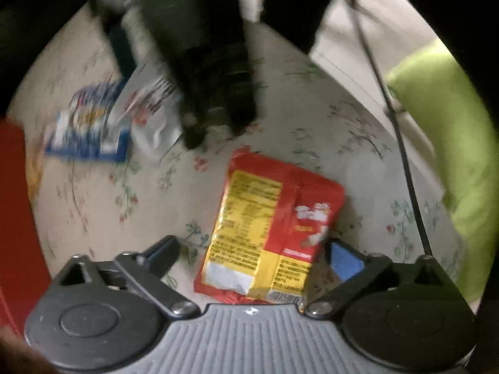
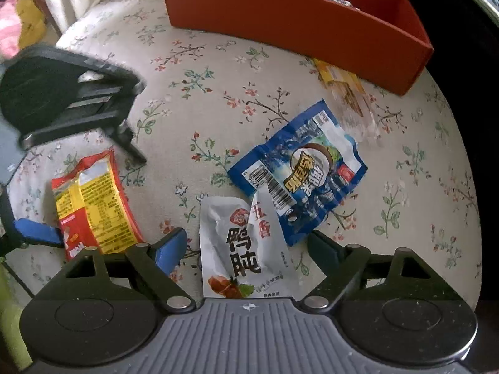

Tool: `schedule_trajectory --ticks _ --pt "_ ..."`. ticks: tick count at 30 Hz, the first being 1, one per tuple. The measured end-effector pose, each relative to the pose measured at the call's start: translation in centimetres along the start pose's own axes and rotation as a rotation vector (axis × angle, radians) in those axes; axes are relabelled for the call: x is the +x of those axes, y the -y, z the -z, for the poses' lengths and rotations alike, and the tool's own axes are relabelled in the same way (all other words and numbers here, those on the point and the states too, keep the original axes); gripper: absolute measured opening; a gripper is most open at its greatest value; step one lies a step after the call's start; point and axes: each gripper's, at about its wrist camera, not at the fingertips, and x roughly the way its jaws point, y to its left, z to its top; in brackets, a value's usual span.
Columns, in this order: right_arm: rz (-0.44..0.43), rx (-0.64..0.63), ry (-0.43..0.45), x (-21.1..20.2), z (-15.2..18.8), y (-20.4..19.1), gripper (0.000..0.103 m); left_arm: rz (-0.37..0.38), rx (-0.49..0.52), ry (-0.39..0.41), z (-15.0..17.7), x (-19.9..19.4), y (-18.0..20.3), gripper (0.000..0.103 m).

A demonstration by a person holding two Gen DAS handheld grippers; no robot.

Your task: Organize snacks

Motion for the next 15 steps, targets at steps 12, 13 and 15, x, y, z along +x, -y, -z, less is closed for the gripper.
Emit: schedule_trajectory --ticks 12,13,15 --pt "-0.005 0.042 0.025 -1.1 -0.5 -0.7 0.061 -0.109 -0.657 0.140 3.6 -1.9 -0.4 0.058" --pt "-0.017 0.055 0.028 -1.1 -0.5 -0.6 0.061 -0.110 -0.732 0.161 4.2 -2.0 -0.6 0.057" --pt "-0.029 0.078 0.026 -1.1 -0.5 -0.6 0.061 -0.103 -0.855 0.203 5.3 -2.3 -1.3 0.057"
